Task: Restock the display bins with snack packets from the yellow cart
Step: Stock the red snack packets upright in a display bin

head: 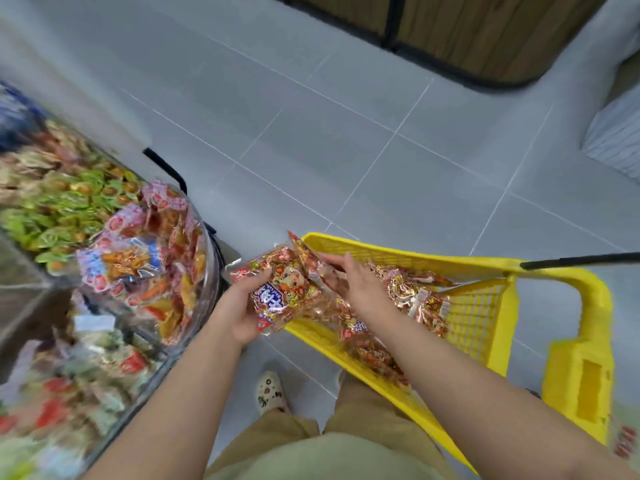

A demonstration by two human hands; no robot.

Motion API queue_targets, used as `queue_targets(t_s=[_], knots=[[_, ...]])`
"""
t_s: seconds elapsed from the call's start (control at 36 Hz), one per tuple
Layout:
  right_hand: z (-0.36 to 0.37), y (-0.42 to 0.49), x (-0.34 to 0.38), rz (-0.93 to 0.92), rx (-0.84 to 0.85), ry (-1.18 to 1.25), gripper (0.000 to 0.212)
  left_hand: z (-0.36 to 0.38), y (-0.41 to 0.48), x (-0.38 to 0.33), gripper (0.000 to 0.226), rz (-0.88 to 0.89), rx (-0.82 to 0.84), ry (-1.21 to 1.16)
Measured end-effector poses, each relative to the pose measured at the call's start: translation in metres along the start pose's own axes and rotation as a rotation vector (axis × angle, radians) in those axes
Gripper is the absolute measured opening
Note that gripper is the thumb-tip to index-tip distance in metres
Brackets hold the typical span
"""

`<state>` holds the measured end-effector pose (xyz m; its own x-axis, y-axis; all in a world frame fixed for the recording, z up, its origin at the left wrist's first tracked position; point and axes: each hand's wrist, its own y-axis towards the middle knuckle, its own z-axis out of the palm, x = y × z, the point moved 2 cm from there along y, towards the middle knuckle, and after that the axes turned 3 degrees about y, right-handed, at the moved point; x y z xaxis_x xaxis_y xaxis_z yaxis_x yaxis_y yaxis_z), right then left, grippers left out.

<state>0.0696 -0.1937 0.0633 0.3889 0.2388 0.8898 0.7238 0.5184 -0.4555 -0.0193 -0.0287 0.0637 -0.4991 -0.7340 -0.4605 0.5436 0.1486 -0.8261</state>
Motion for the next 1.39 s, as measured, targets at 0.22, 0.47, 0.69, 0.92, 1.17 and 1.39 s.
queue_targets(t_s=[0.22, 0.47, 0.69, 0.92, 1.17, 1.39], knots=[[0.106, -0.002, 0.019, 0.021, 0.131, -0.165, 0.063, -0.096, -0.067, -0.022, 0.024, 0.172, -0.034, -0.005], [0.264, -0.027, 0.008, 0.115, 0.281, -0.225, 0.139, -0.251, -0.153, -0.034, 0.027, 0.253, -0.207, 0.100], [0.376, -0.048, 0.014, 0.239, 0.435, 0.075, 0.080, -0.367, -0.219, -0.035, 0.035, 0.380, -0.371, -0.106], [0.447, -0.056, 0.039, 0.295, 0.677, 0.132, 0.034, -0.448, -0.272, -0.040, 0.070, 0.466, -0.584, -0.294], [0.517, -0.018, 0.081, 0.245, 0.718, 0.123, 0.016, -0.491, -0.300, -0.069, 0.099, 0.578, -0.723, -0.448], [0.561, 0.023, 0.101, 0.239, 0.666, 0.028, 0.025, -0.507, -0.297, -0.110, 0.090, 0.641, -0.740, -0.472]])
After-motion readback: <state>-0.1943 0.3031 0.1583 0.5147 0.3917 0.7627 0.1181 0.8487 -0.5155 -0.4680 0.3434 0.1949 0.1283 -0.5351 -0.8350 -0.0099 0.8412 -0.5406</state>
